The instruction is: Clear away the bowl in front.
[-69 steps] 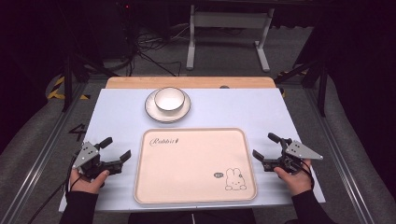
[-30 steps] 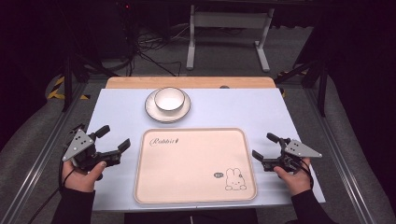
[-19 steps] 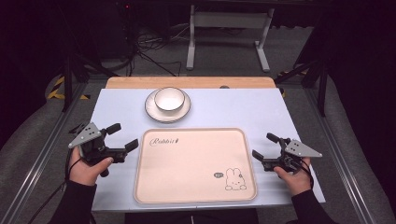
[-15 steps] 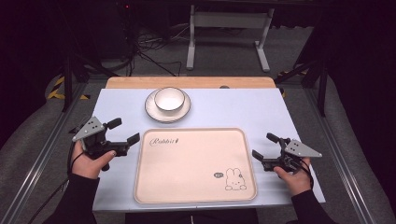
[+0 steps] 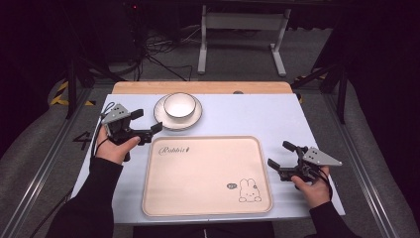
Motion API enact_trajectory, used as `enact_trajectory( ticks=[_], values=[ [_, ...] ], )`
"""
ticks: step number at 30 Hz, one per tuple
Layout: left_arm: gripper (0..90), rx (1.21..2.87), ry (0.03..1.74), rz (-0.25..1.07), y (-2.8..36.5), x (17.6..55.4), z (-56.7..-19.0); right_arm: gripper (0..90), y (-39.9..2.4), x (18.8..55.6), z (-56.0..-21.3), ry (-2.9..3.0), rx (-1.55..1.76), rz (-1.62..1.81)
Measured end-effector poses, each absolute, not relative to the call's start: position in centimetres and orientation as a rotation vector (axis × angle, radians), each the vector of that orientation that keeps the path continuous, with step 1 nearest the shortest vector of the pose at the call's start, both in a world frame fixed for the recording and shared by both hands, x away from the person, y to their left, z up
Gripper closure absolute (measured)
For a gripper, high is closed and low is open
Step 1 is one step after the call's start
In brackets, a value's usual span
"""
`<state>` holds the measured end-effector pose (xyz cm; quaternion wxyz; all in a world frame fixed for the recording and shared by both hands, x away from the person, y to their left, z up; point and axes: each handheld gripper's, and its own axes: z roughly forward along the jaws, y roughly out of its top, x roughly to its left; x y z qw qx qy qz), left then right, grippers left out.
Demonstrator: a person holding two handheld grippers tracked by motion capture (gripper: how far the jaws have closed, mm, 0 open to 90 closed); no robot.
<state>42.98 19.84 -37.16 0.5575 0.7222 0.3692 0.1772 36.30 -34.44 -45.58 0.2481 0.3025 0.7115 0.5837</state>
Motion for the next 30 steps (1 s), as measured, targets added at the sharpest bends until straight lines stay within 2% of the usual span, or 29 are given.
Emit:
enact_trajectory(
  ticks=[20,24,30],
  values=[
    [10.2,1.714,0.934,0.434,18.4,48.5,-36.7,6.7,-34.5,36.2,-45.6,1.925,0.827,1.598],
    [9.5,1.784,0.903,0.486,17.8,49.2,-36.5,6.8,-34.5,36.2,-45.6,1.924,0.828,1.600],
    [9.1,1.777,0.925,0.442,17.1,50.1,-36.5,6.8,-34.6,36.2,-45.6,1.922,0.827,1.605]
  ],
)
